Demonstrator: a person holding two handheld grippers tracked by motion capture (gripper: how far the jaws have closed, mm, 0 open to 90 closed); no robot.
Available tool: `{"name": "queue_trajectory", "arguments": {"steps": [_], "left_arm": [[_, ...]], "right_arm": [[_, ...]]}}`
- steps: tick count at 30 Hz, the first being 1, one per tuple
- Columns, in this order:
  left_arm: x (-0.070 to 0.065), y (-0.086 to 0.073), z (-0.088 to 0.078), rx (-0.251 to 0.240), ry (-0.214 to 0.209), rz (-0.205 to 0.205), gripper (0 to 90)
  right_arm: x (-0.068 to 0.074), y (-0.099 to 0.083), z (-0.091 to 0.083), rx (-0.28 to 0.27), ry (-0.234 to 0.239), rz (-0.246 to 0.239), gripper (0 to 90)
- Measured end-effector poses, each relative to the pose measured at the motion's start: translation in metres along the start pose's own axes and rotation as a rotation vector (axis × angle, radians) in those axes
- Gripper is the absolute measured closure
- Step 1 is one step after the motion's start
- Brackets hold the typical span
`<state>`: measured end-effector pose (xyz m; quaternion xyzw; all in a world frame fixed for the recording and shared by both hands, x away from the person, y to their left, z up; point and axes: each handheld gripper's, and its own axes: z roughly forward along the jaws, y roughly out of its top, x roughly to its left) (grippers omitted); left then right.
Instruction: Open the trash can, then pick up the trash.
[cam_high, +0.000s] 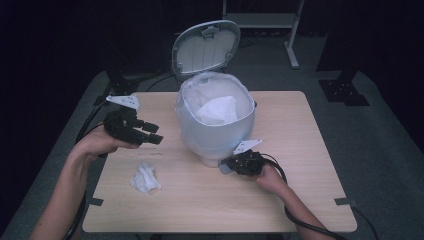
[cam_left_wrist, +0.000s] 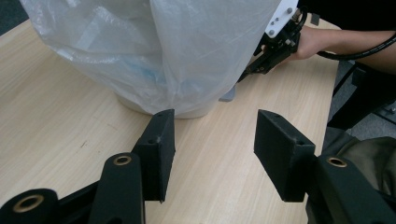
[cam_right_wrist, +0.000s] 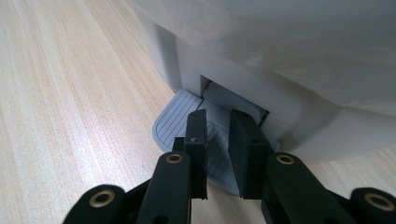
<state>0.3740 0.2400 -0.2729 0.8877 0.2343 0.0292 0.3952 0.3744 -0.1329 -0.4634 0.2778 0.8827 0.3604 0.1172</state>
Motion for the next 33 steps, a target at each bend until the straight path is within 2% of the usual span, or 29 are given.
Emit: {"name": "queue_trajectory", "arguments": {"steps": [7,10,16,33], "left_arm": [[0.005,-0.014,0.007,0.012,0.021,-0.012,44.2],[0.006,-0.022,0.01,0.012,0.016,-0.022,43.3],[0.006,-0.032,0.012,0.003,0.013,-0.022,41.9],[0.004,-0.066,0.015,0.021,0.054,-0.035,37.8]], "right_arm": [[-0.001,0.001,0.0,0.004,0.007,-0.005,76.8],[-0.001,0.0,0.0,0.004,0.005,-0.001,76.8],[0.0,0.0,0.0,0.001,0.002,-0.002,76.8],[0.0,0.001,0.0,0.006,-0.003,-0.001,76.9]]}}
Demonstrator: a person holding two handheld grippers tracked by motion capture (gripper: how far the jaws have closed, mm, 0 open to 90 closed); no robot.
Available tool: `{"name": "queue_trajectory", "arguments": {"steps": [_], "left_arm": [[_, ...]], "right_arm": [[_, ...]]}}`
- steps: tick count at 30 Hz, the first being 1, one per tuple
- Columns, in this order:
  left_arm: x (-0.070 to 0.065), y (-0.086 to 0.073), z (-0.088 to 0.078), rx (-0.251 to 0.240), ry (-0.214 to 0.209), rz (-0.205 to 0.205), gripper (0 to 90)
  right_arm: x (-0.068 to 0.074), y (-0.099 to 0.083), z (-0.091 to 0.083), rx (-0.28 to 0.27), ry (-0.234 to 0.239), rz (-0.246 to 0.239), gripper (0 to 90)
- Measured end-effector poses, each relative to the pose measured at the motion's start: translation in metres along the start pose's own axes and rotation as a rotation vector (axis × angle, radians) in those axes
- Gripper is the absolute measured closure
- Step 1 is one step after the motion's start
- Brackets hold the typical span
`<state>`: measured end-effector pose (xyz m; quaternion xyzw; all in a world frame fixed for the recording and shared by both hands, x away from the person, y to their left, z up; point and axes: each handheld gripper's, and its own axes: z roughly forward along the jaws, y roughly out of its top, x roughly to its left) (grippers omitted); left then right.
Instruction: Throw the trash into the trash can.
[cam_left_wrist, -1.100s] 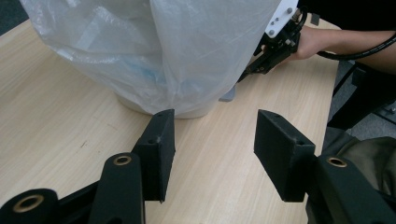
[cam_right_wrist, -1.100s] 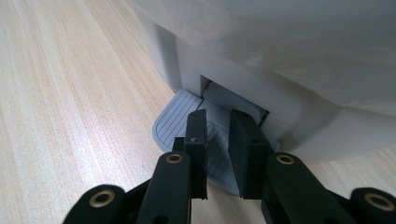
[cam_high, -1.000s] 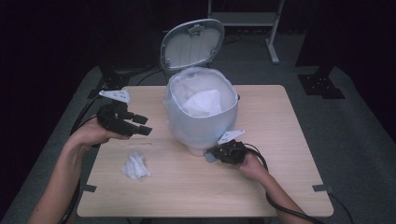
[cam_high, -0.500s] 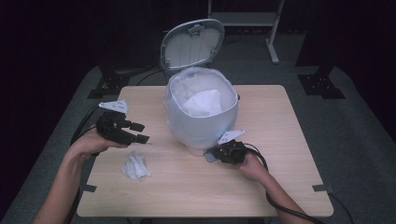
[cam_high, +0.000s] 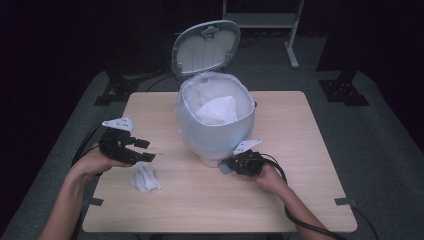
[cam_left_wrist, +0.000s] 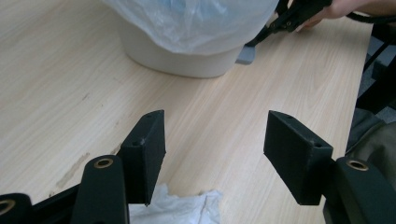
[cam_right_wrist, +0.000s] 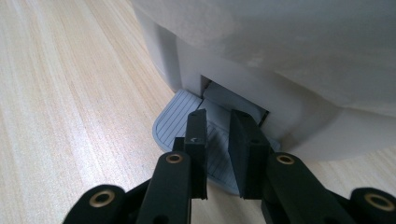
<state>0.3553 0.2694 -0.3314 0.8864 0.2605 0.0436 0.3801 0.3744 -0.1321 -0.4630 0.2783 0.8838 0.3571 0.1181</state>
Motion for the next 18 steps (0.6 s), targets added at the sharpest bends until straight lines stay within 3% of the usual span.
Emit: {"name": "queue_trajectory", "arguments": {"steps": [18], "left_arm": [[0.001,-0.031,0.012,0.001,0.02,-0.016,37.1]], "right_arm": [[0.001,0.001,0.0,0.002,-0.004,-0.001,76.9]]}}
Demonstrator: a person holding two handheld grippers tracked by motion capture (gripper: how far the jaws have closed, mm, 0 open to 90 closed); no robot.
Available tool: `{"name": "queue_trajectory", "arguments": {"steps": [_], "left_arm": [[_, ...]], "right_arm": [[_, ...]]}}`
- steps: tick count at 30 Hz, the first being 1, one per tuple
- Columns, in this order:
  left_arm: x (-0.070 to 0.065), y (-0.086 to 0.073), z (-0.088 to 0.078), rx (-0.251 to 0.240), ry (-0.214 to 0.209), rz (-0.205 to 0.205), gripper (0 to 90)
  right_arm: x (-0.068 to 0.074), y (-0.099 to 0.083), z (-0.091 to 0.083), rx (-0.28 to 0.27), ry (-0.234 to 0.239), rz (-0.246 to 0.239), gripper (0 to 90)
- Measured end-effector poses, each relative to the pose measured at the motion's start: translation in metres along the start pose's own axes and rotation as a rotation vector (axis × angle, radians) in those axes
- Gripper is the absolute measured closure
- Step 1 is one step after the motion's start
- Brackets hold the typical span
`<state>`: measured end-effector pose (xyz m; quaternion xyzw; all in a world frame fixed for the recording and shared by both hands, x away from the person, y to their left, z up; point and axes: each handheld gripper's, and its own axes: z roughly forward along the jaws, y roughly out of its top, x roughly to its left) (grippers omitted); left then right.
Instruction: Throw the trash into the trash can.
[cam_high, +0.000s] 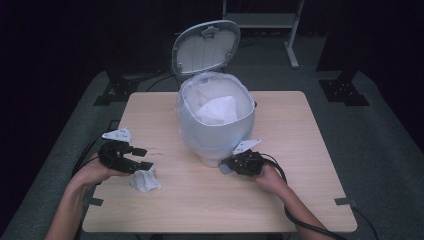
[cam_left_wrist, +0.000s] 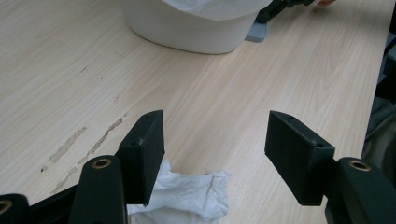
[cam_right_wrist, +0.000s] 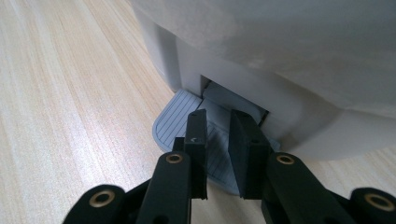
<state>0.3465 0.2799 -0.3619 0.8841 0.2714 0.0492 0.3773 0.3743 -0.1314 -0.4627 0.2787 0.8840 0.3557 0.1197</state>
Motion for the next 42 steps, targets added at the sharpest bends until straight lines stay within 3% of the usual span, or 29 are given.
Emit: {"name": "queue_trajectory", "arguments": {"steps": [10,19,29,42], "left_arm": [[0.002,-0.015,0.005,0.007,0.028,-0.009,37.0],[0.004,-0.028,0.01,0.023,0.024,-0.036,36.5],[0.006,-0.038,0.018,0.052,0.037,-0.036,35.0],[0.013,-0.058,0.031,0.088,0.042,-0.078,34.2]], "right_arm": [[0.0,0.0,0.0,0.002,0.0,-0.003,76.9],[0.0,0.001,0.0,0.003,0.0,-0.003,76.9],[0.0,0.0,0.0,0.001,-0.003,-0.002,76.9],[0.0,0.0,0.0,0.001,-0.003,0.001,76.8]]}}
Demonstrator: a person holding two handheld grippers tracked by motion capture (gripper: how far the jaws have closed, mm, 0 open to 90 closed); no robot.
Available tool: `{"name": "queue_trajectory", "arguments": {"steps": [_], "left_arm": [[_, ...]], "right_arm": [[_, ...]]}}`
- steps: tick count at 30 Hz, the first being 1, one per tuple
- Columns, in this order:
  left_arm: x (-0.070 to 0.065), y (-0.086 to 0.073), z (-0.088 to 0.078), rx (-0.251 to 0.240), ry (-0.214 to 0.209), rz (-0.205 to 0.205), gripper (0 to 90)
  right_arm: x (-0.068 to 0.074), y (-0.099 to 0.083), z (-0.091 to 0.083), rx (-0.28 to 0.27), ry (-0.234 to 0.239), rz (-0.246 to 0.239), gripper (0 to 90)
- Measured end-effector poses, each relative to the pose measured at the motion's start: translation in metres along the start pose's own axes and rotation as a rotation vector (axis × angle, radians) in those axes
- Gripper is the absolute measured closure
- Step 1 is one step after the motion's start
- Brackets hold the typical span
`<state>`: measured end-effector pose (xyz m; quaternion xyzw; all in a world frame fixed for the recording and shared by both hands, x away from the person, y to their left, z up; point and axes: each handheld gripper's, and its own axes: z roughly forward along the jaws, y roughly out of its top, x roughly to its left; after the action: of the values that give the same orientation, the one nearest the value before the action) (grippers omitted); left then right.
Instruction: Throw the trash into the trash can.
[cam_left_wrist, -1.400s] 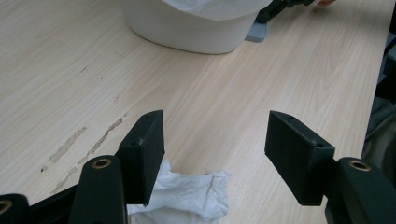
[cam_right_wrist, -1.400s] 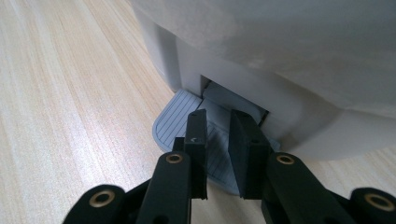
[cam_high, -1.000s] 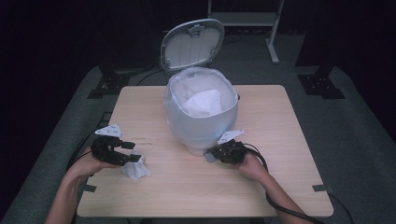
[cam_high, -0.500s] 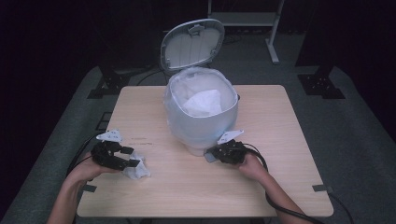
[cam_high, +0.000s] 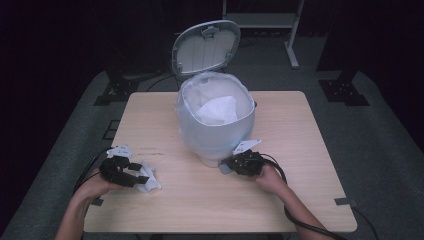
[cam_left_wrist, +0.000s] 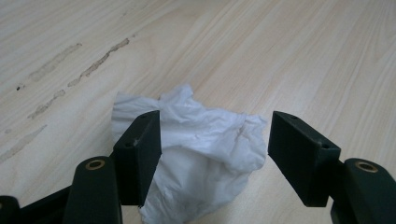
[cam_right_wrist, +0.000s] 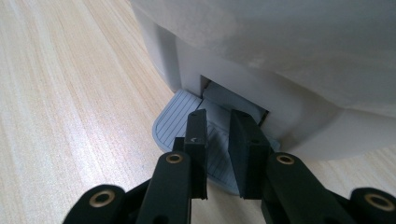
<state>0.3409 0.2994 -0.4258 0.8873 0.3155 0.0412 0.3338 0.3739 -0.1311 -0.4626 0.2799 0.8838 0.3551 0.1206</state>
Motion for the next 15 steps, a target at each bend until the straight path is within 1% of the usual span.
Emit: {"name": "queue_trajectory", "arguments": {"steps": [5,7,8,11,15], "left_arm": [[0.002,-0.004,0.006,0.008,0.0,-0.012,34.2],[0.003,-0.005,0.007,0.015,-0.004,-0.012,34.4],[0.003,-0.006,0.01,0.028,-0.008,-0.011,34.5],[0.003,-0.008,0.014,0.025,-0.012,-0.015,35.1],[0.004,-0.009,0.017,0.042,-0.016,-0.014,37.0]], "right_arm": [[0.0,0.0,0.0,0.001,0.0,-0.003,76.8],[0.0,0.0,0.0,0.001,0.0,-0.003,76.8],[0.0,0.0,0.0,0.0,0.001,-0.001,76.8],[0.0,0.0,0.0,0.001,0.0,-0.003,76.8],[0.0,0.0,0.0,0.001,0.0,-0.004,76.8]]}}
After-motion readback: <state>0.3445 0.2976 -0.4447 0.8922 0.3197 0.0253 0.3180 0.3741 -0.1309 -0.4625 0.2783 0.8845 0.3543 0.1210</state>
